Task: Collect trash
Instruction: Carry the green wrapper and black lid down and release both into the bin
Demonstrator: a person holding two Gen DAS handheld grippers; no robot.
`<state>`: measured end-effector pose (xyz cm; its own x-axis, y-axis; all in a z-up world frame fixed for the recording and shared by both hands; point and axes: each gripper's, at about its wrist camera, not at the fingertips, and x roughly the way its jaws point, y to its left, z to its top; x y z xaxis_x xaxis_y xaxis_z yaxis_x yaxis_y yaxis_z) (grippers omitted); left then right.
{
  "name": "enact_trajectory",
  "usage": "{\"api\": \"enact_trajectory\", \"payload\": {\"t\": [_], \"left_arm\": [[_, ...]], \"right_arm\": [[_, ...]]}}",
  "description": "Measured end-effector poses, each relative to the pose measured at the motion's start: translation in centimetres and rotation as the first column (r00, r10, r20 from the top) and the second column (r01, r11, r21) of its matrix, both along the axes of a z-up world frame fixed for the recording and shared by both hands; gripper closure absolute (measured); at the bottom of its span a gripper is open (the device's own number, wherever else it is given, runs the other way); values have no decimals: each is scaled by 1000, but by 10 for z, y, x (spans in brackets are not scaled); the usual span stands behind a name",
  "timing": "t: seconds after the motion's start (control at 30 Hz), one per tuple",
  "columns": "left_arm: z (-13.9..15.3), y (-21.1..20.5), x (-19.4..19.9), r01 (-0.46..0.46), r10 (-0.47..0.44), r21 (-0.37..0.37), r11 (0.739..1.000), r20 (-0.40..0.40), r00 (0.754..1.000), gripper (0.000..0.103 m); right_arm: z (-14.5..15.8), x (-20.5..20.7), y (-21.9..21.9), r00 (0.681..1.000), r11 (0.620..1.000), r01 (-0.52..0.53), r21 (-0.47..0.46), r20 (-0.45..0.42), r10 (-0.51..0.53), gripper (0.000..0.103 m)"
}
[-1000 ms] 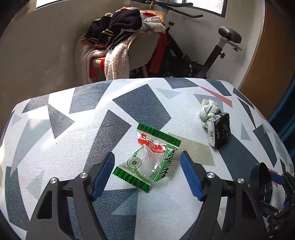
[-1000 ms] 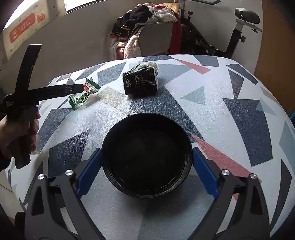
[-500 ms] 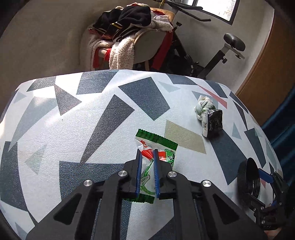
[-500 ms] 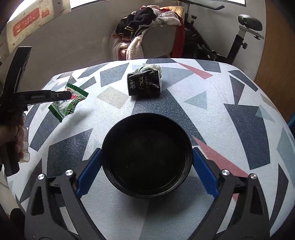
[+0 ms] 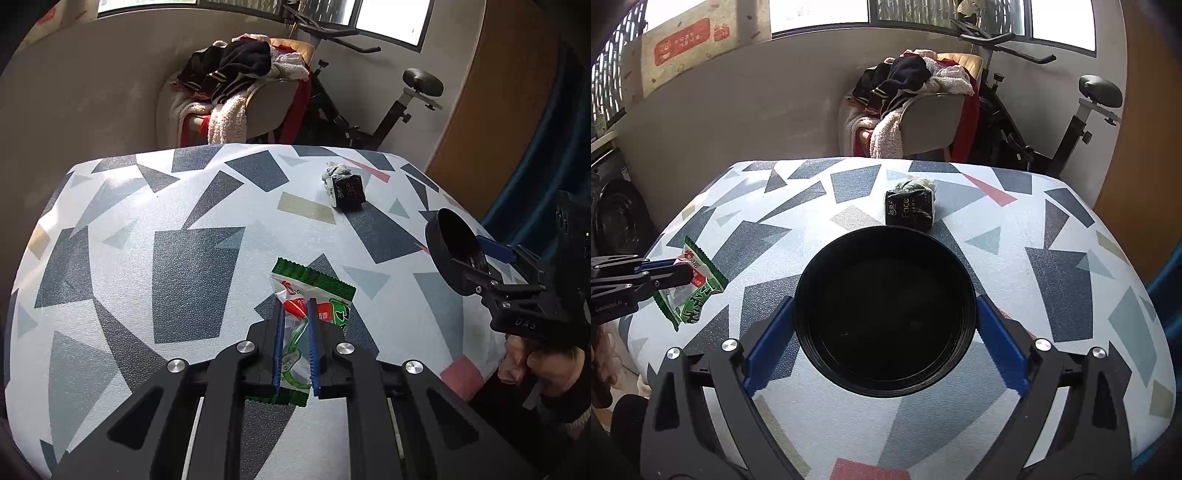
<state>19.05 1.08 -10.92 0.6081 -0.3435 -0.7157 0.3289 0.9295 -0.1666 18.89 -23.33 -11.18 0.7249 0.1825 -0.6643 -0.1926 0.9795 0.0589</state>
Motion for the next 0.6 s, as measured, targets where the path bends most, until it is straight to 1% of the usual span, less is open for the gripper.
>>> {"api": "enact_trajectory", "payload": {"t": [0.1, 0.23, 0.4, 0.6], "left_arm": [[9, -2, -31, 10, -10, -2, 1000, 34, 999, 91], [12, -6, -70, 18, -17, -16, 1000, 56, 998, 91], [6, -6, -113, 13, -11, -40, 999, 48, 999, 91], [0, -4, -145, 1, 0, -40, 999, 36, 999, 91]], "right_arm": [[7, -22, 1, 1000, 1000, -8, 11, 3, 8, 10], [13, -50, 2, 1000, 1000, -23, 3, 14, 23, 10], [19, -81, 2, 999, 999, -37, -5, 30, 37, 10], [22, -109, 6, 998, 999, -51, 1, 36, 51, 10]]}}
